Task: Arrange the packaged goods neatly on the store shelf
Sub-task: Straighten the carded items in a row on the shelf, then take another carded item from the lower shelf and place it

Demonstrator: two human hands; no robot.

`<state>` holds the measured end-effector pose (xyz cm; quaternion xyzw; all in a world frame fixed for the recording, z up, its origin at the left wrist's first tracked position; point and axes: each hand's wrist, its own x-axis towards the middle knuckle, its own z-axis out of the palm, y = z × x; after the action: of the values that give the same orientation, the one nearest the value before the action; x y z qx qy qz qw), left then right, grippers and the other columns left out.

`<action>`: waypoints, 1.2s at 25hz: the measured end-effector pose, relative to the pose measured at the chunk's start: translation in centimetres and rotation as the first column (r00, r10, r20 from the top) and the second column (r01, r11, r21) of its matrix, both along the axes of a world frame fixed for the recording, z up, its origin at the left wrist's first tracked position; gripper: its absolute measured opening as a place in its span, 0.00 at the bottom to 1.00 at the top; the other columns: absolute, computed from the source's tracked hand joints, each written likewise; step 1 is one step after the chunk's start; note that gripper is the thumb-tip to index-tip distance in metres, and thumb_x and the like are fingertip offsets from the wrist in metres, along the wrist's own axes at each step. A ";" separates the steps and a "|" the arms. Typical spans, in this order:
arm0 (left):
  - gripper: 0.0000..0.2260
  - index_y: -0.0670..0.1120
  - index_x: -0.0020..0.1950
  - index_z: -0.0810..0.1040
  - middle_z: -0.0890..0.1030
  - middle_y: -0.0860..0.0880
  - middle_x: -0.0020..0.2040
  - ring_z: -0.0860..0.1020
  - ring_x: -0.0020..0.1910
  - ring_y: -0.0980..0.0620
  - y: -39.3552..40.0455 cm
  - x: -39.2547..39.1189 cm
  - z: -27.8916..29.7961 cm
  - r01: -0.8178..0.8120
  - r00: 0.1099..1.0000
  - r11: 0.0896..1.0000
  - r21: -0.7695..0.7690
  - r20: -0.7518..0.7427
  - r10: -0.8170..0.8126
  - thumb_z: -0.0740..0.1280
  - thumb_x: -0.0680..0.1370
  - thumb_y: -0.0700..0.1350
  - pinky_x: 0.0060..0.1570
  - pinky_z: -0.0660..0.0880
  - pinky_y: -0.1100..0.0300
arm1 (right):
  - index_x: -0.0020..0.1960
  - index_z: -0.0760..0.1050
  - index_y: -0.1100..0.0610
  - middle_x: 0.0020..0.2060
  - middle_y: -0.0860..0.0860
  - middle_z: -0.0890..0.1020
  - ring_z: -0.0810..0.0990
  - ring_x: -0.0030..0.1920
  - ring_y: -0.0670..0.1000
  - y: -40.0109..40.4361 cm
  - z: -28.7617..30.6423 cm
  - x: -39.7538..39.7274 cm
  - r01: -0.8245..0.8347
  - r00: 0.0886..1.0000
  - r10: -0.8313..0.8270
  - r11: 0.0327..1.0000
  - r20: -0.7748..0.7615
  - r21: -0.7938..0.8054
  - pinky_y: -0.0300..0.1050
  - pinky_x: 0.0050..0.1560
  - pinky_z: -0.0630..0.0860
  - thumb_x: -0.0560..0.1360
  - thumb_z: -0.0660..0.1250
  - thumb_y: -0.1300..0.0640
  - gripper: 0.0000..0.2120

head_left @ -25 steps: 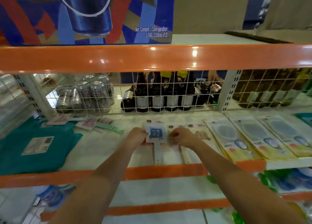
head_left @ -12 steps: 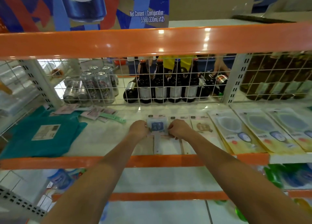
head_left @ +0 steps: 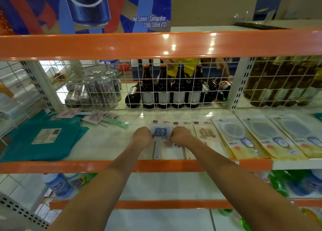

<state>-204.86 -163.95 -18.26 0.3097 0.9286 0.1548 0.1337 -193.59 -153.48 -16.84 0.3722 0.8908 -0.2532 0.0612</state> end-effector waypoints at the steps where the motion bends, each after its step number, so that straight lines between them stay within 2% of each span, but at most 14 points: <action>1: 0.13 0.41 0.60 0.77 0.80 0.43 0.57 0.78 0.56 0.45 0.0 0.0 0.0 -0.001 1.000 1.000 -0.009 -0.006 0.001 0.63 0.79 0.46 0.52 0.73 0.57 | 0.54 0.77 0.64 0.48 0.58 0.83 0.83 0.41 0.51 -0.1 0.0 0.1 -0.002 1.000 0.002 1.000 0.004 -0.006 0.44 0.44 0.82 0.76 0.64 0.61 0.10; 4: 0.13 0.40 0.59 0.77 0.80 0.42 0.56 0.78 0.56 0.44 0.2 0.5 0.1 -0.017 1.000 0.999 -0.042 -0.024 0.016 0.63 0.79 0.46 0.52 0.73 0.57 | 0.55 0.77 0.63 0.48 0.58 0.83 0.79 0.36 0.49 -0.3 0.3 0.4 -0.015 1.000 0.015 1.000 0.012 -0.016 0.37 0.32 0.75 0.76 0.65 0.59 0.10; 6: 0.13 0.40 0.59 0.77 0.80 0.42 0.57 0.77 0.56 0.44 0.3 0.7 0.2 -0.029 0.999 0.998 -0.050 -0.028 0.027 0.63 0.78 0.45 0.53 0.73 0.56 | 0.54 0.76 0.63 0.49 0.57 0.83 0.78 0.35 0.49 -0.4 0.4 0.5 -0.015 1.000 0.016 1.000 0.009 -0.018 0.35 0.29 0.73 0.76 0.65 0.60 0.10; 9: 0.13 0.39 0.59 0.76 0.79 0.42 0.57 0.77 0.57 0.44 0.1 1.0 0.5 -0.032 0.999 0.998 -0.054 -0.009 0.032 0.64 0.78 0.45 0.54 0.73 0.56 | 0.54 0.76 0.63 0.49 0.57 0.82 0.79 0.35 0.49 -0.3 0.2 0.5 -0.011 1.000 0.011 0.998 -0.008 -0.060 0.36 0.31 0.75 0.75 0.66 0.61 0.09; 12: 0.10 0.41 0.51 0.78 0.80 0.43 0.48 0.79 0.49 0.45 -0.2 0.7 0.7 -0.032 0.996 0.999 -0.024 0.081 0.034 0.64 0.78 0.47 0.47 0.75 0.56 | 0.55 0.77 0.67 0.47 0.60 0.83 0.82 0.39 0.52 0.5 0.2 0.7 -0.012 0.998 0.004 0.991 -0.055 -0.134 0.44 0.43 0.82 0.75 0.65 0.64 0.10; 14: 0.08 0.42 0.46 0.77 0.78 0.44 0.44 0.78 0.46 0.46 -1.0 0.4 1.2 -0.036 0.993 0.999 0.015 0.110 0.035 0.63 0.78 0.47 0.44 0.74 0.57 | 0.54 0.78 0.70 0.43 0.60 0.82 0.80 0.34 0.51 1.1 1.0 1.0 -0.030 0.995 0.012 0.983 -0.101 -0.182 0.42 0.39 0.81 0.75 0.64 0.65 0.11; 15: 0.09 0.42 0.50 0.78 0.78 0.43 0.48 0.77 0.49 0.45 -1.5 0.3 1.6 -0.020 0.996 1.000 0.013 0.093 0.019 0.63 0.78 0.46 0.47 0.74 0.57 | 0.54 0.78 0.70 0.43 0.60 0.82 0.79 0.33 0.51 1.5 1.4 1.0 -0.046 0.993 0.024 0.982 -0.118 -0.181 0.41 0.37 0.79 0.75 0.64 0.65 0.11; 16: 0.12 0.41 0.57 0.78 0.78 0.43 0.56 0.77 0.56 0.45 -2.1 0.1 1.9 -0.001 0.999 1.000 -0.005 0.052 0.001 0.61 0.79 0.47 0.54 0.73 0.57 | 0.55 0.78 0.69 0.45 0.60 0.82 0.80 0.35 0.52 1.7 1.9 1.0 -0.059 0.991 0.038 0.985 -0.132 -0.160 0.42 0.39 0.79 0.76 0.64 0.64 0.11; 18: 0.18 0.43 0.68 0.73 0.72 0.45 0.68 0.71 0.66 0.46 -3.3 -0.1 2.9 0.014 0.999 0.999 -0.037 -0.040 -0.015 0.59 0.80 0.48 0.63 0.67 0.58 | 0.58 0.77 0.65 0.53 0.59 0.81 0.81 0.47 0.55 2.0 2.9 0.6 -0.087 0.984 0.078 0.995 -0.160 -0.051 0.47 0.49 0.78 0.77 0.61 0.62 0.13; 21: 0.19 0.47 0.70 0.70 0.71 0.46 0.70 0.69 0.68 0.47 -5.1 -0.5 3.3 -0.017 0.994 0.998 -0.064 -0.104 0.010 0.60 0.80 0.50 0.65 0.67 0.56 | 0.63 0.75 0.60 0.61 0.56 0.77 0.76 0.60 0.55 1.2 3.5 -0.2 -0.211 0.964 0.225 0.972 -0.145 0.105 0.45 0.58 0.73 0.79 0.59 0.60 0.15; 22: 0.19 0.48 0.70 0.70 0.71 0.46 0.69 0.70 0.67 0.46 -5.8 -0.4 3.4 -0.038 0.991 0.996 -0.080 -0.129 0.028 0.60 0.80 0.50 0.65 0.67 0.55 | 0.63 0.75 0.60 0.61 0.56 0.77 0.75 0.60 0.54 0.8 3.4 -0.6 -0.263 0.951 0.279 0.956 -0.132 0.128 0.44 0.56 0.73 0.78 0.59 0.60 0.15; 25: 0.18 0.49 0.69 0.71 0.73 0.46 0.66 0.70 0.65 0.46 -8.4 0.4 3.1 -0.113 0.980 0.986 -0.122 -0.180 0.090 0.59 0.79 0.50 0.63 0.68 0.54 | 0.55 0.77 0.62 0.55 0.57 0.79 0.76 0.51 0.53 -0.9 3.0 -1.8 -0.412 0.903 0.425 0.899 -0.067 0.146 0.40 0.38 0.69 0.77 0.60 0.61 0.10; 26: 0.18 0.49 0.68 0.72 0.73 0.46 0.65 0.70 0.65 0.45 -9.3 0.7 3.0 -0.132 0.976 0.983 -0.127 -0.191 0.106 0.59 0.79 0.49 0.63 0.69 0.54 | 0.55 0.77 0.62 0.54 0.57 0.78 0.76 0.51 0.53 -1.5 2.9 -2.2 -0.451 0.885 0.462 0.880 -0.049 0.152 0.40 0.38 0.69 0.77 0.60 0.62 0.10; 30: 0.17 0.50 0.68 0.72 0.74 0.46 0.64 0.71 0.64 0.46 -12.2 0.8 3.4 -0.197 0.960 0.970 -0.143 -0.228 0.161 0.58 0.80 0.49 0.62 0.69 0.55 | 0.66 0.72 0.58 0.66 0.53 0.73 0.70 0.66 0.53 -3.5 3.3 -4.4 -0.520 0.838 0.543 0.826 -0.057 0.215 0.41 0.60 0.68 0.78 0.59 0.61 0.17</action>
<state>-204.09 -176.13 -14.90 0.2269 0.9714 0.0549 0.0433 -198.01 -156.96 -13.51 0.0979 0.9813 -0.1607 0.0415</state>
